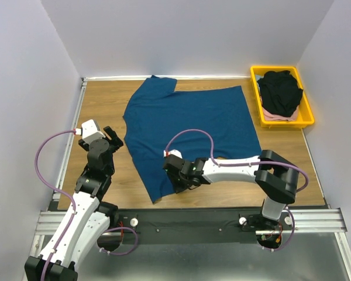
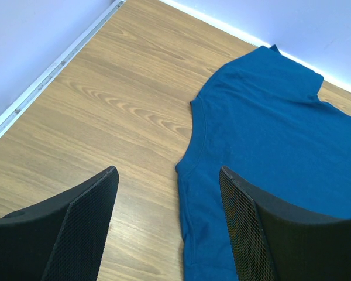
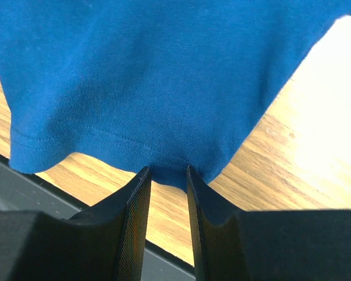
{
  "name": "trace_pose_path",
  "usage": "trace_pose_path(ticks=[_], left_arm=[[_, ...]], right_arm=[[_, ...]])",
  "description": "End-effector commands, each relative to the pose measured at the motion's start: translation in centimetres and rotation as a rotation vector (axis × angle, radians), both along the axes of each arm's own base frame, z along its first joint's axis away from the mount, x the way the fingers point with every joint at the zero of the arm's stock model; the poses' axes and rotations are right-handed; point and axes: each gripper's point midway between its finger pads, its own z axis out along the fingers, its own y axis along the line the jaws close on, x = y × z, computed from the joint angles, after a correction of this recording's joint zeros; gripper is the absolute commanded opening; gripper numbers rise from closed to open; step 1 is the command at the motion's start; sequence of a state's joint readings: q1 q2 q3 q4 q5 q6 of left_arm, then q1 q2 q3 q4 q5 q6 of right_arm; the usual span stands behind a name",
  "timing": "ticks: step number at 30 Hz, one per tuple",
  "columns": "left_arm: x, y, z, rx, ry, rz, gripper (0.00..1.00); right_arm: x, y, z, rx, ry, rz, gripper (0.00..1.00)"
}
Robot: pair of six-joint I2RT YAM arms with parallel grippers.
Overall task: Fold and stack the t-shirts
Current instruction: Flatten the tshirt out
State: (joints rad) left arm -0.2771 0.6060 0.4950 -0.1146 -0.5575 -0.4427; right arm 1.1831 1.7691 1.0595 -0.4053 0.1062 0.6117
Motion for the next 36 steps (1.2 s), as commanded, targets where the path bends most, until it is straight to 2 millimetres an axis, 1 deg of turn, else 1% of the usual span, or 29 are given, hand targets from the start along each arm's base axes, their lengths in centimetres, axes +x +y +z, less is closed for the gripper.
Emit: trace_pose_path(ticks=[1,2,3,7,9,11,14,15,16,18,19,20,21,22,23,24,25,26,27,28,29,30,31,32,33,34,36], left_arm=[[0.0,0.1,0.6,-0.012,-0.014,0.013,0.77],[0.0,0.1,0.6,-0.012,-0.014,0.012,0.77],[0.0,0.1,0.6,-0.012,-0.015,0.013,0.77],[0.0,0.1,0.6,-0.011,-0.014,0.015,0.77],[0.0,0.1,0.6,-0.011,-0.014,0.013,0.77],[0.0,0.1,0.6,-0.012,-0.015,0.013,0.77],[0.0,-0.1,0.5,-0.014,-0.015,0.004,0.77],[0.2,-0.4,0.3,-0.013,-0.007,-0.013,0.77],[0.3,-0.6,0.2,-0.014,-0.002,-0.026,0.77],[0.4,-1.4,-0.7,-0.027,0.040,-0.064,0.76],[0.5,-1.8,-0.6,-0.035,0.050,-0.081,0.75],[0.6,-2.1,-0.9,-0.042,0.069,-0.093,0.74],[0.8,-2.9,-1.8,-0.060,0.121,-0.121,0.73],[0.9,-3.3,-2.3,-0.066,0.156,-0.139,0.73],[0.7,-3.7,-3.2,-0.066,0.210,-0.155,0.73],[1.1,-4.4,-4.1,-0.084,0.264,-0.173,0.72],[1.1,-4.6,-4.9,-0.093,0.305,-0.173,0.71],[1.0,-4.8,-5.8,-0.102,0.342,-0.171,0.69],[0.9,-5.1,-7.3,-0.111,0.407,-0.172,0.67],[0.8,-5.3,-7.9,-0.133,0.430,-0.166,0.61],[0.7,-5.5,-8.6,-0.149,0.451,-0.165,0.59],[0.5,-5.6,-9.2,-0.159,0.474,-0.161,0.58],[0.4,-5.8,-10.3,-0.185,0.502,-0.149,0.56],[0.3,-5.9,-10.8,-0.195,0.515,-0.144,0.55],[0.2,-5.8,-11.6,-0.197,0.541,-0.130,0.54],[0.2,-5.8,-12.1,-0.202,0.551,-0.120,0.51],[0.3,-5.6,-13.2,-0.202,0.586,-0.092,0.50]], right_arm=[[-1.5,-5.2,-3.1,-0.175,0.050,-0.051,0.38],[-2.0,-5.9,-3.3,-0.196,0.068,-0.055,0.38],[-2.1,-5.9,-3.3,-0.194,0.073,-0.056,0.38],[-2.9,-6.8,-3.1,-0.205,0.103,-0.056,0.38],[-3.1,-7.2,-2.7,-0.213,0.104,-0.055,0.38],[-3.1,-7.3,-2.1,-0.215,0.105,-0.054,0.39],[-2.6,-6.5,-0.8,-0.186,0.086,-0.056,0.40],[-2.1,-5.5,0.4,-0.155,0.066,-0.054,0.40],[-1.5,-5.0,1.2,-0.140,0.041,-0.058,0.42],[-0.5,-4.2,2.6,-0.117,-0.005,-0.055,0.45],[0.6,-3.2,4.1,-0.087,-0.047,-0.062,0.47],[1.1,-2.8,4.6,-0.077,-0.059,-0.059,0.47],[2.2,-2.3,5.8,-0.053,-0.079,-0.061,0.47],[2.9,-2.3,6.2,-0.049,-0.087,-0.070,0.49],[4.2,-2.7,6.7,-0.045,-0.099,-0.087,0.49],[5.1,-2.9,7.1,-0.040,-0.111,-0.100,0.50],[6.0,-3.4,7.6,-0.032,-0.119,-0.120,0.50],[6.9,-4.0,7.6,-0.036,-0.123,-0.138,0.50],[8.7,-5.3,8.1,-0.031,-0.130,-0.181,0.50],[9.3,-5.8,8.4,-0.020,-0.122,-0.195,0.51],[9.9,-6.6,8.6,-0.015,-0.122,-0.218,0.51],[11.3,-7.8,9.2,-0.006,-0.135,-0.253,0.51],[11.9,-8.4,9.5,-0.005,-0.145,-0.268,0.51],[12.6,-9.5,9.5,-0.014,-0.157,-0.283,0.52],[12.9,-9.9,9.8,-0.012,-0.173,-0.287,0.52],[13.2,-10.4,9.8,-0.017,-0.182,-0.291,0.52],[13.7,-11.4,9.4,-0.020,-0.189,-0.299,0.52]])
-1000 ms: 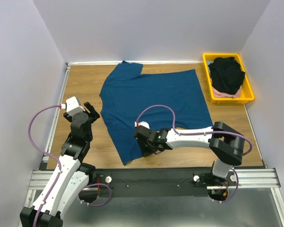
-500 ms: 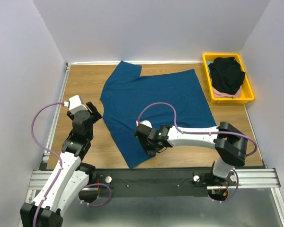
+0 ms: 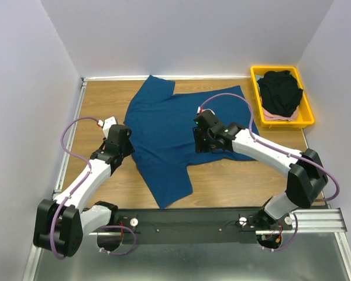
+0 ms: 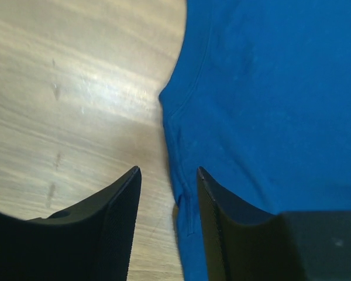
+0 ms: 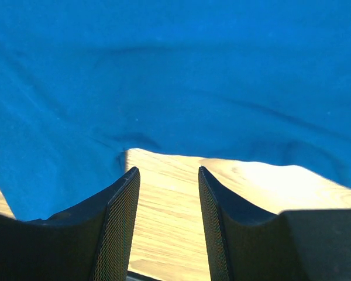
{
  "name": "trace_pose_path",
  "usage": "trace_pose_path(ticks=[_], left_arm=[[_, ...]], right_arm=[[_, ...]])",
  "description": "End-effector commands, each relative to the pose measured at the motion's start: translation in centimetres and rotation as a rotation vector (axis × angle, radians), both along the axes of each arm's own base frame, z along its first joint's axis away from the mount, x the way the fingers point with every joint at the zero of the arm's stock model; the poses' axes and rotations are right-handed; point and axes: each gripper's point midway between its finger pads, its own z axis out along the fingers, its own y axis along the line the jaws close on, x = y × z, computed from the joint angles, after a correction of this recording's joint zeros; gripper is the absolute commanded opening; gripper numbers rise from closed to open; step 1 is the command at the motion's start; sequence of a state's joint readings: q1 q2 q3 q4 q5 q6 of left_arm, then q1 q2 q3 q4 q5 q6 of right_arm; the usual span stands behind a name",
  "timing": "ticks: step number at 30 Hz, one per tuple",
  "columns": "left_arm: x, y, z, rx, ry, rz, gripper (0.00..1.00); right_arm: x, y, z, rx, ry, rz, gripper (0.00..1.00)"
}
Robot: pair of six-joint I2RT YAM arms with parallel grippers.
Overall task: Fold and stack the t-shirts
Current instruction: Flatten the tshirt out
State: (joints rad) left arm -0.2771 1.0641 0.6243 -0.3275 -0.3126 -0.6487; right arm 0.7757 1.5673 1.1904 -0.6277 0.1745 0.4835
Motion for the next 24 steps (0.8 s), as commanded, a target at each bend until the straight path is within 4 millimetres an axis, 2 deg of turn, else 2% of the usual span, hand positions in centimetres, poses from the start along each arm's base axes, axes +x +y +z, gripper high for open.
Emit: trace_pose_path(ticks=[1,2,9,15,19,20,24], left_arm=[[-0.7,-0.4,-2.6,-0.037,0.095,0.045,0.48],[-0.7,-0.5,-3.4,-0.032,0.127,0.046,0.47],[-0.1,-1.0,-5.0,-0.024,0.192,0.051,0.44],[0.8,-1.4,-3.9,-0.020,0.173,0.049,0.43],[1.0,-1.2,-2.4,-0.024,0.129,0.064,0.43],[1.1,-1.2,-2.4,-0.024,0.124,0.072,0.43],[0.5,-1.2,-4.3,-0.009,0.189,0.062,0.41]], right_arm=[[0.5,-1.9,-0.1,-0.026,-0.036,0.021,0.52],[0.6,-2.1,-0.2,-0.021,-0.038,0.020,0.52],[0.2,-3.2,-1.5,0.016,-0.034,0.023,0.52],[0.4,-4.1,-1.9,0.024,-0.035,0.003,0.52],[0.6,-4.3,-1.8,0.034,-0.031,-0.006,0.52],[0.7,-4.2,-1.7,0.036,-0.037,-0.005,0.52],[0.9,-4.8,-2.0,0.020,-0.038,-0.008,0.52]])
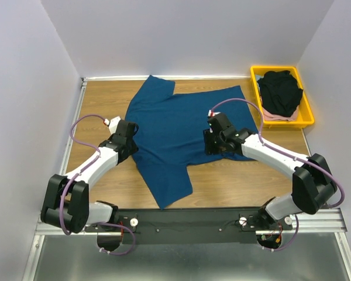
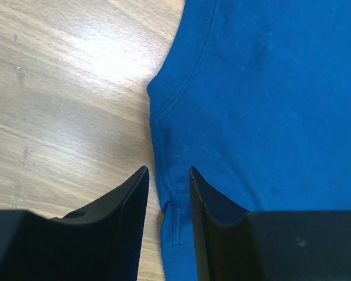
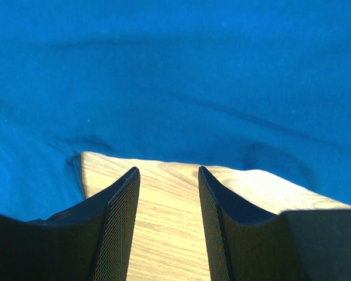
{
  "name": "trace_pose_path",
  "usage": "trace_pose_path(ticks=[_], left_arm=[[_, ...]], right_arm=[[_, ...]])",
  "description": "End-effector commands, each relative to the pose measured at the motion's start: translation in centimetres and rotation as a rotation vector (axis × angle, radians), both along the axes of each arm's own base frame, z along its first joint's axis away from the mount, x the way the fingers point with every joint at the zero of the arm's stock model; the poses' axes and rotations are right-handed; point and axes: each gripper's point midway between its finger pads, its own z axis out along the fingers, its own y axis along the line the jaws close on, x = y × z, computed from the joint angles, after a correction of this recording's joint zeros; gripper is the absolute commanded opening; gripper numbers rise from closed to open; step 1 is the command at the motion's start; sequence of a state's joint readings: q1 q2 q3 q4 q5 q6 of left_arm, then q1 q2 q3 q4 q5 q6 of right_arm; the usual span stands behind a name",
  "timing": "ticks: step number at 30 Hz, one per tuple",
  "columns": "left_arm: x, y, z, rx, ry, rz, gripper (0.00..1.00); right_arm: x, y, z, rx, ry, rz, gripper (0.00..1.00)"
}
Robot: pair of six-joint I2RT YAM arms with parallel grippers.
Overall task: Fold and stack the t-shirts
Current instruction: Flatten the tshirt out
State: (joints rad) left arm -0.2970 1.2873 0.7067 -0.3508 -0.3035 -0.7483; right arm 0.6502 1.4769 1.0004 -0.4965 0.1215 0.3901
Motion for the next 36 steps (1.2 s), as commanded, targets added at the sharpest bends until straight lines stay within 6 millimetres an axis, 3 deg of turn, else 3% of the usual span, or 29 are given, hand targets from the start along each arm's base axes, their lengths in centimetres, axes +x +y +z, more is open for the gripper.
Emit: trace_pose_path(ticks=[1,11,20,30,36], left_arm=[[-0.7,0.2,-1.4,0.021,0.054,0.012,0.41],[-0.4,0.3,-3.2,0.050,0.094,0.015,0.40],[-2.3,2.6,-4.9,0.167,0.202,0.064,0.28],[-2.0,5.0,-4.5,0.280,0.236,0.097,0.22],[-0.8,6.7,-2.8,0.331,0.188,0.118,0.33]], right_arm=[[0.1,-0.4,0.3,0.013,-0.020,0.012,0.52],[0.4,-1.1,0.0,0.010,-0.019,0.013,0.52],[0.9,-1.9,0.1,0.012,-0.031,-0.011,0.52],[0.4,-2.0,-0.8,0.014,0.002,0.018,0.51],[-1.2,-0.1,-2.6,0.083,0.100,0.104,0.43]])
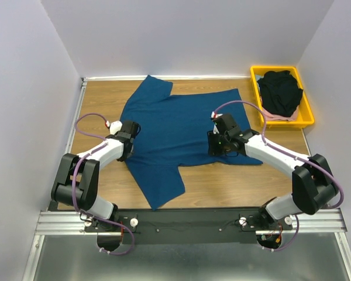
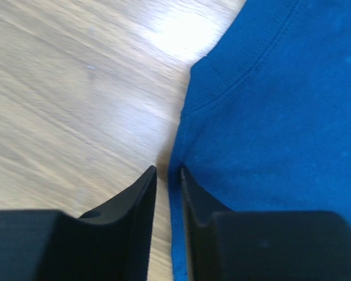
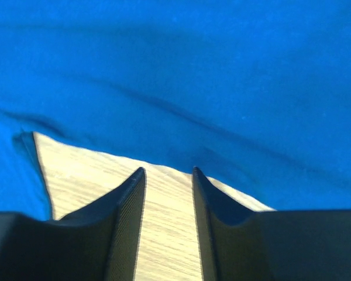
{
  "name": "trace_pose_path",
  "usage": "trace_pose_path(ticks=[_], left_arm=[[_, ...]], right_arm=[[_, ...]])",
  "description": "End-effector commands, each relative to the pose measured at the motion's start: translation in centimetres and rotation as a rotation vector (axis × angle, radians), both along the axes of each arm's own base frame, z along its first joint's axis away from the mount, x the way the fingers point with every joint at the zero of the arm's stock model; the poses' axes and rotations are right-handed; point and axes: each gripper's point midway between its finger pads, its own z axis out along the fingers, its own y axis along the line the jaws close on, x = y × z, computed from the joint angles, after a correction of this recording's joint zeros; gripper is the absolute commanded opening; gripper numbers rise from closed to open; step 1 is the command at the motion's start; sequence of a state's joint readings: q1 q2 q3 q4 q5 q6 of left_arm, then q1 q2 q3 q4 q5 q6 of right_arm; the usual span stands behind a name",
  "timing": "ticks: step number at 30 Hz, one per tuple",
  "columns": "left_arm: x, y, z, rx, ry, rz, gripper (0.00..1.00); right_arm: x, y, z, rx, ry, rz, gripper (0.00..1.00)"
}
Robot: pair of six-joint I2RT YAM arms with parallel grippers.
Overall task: Fold and stack the t-shirts
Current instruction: Flatten the tshirt out
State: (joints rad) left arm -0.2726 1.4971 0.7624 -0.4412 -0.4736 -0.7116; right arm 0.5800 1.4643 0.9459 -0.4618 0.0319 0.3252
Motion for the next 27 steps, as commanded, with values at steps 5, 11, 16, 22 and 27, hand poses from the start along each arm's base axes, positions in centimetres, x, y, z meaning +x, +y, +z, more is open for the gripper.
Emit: trace_pose_path(ticks=[5,11,16,22,27], left_arm=[[2.3,2.4,3.9,0.095,-0.091,0.012,0.47],[4.4,1.2,8.4,0.051,-0.232,-0.028,0.57],[4.8,0.0,10.5,0.019,-0.289,-0.073,0.59],[4.8,-0.5,11.8,-0.005,-0.335,-0.104,0.59],[4.5,-0.7,11.4,-0.011,-0.325,-0.134,0.59]], right_arm=[[-1.6,2.6,-2.2,0.101,0.113,0.099,0.35],[-1.9,4.1,-3.5,0.097,0.154,0.119,0.32],[-2.6,4.7,-5.2,0.073,0.185,0.111,0.31],[-5.0,4.7,-6.3,0.057,0.249,0.108,0.30],[-7.2,3.2,-6.9,0.020,0.311,0.079,0.30]])
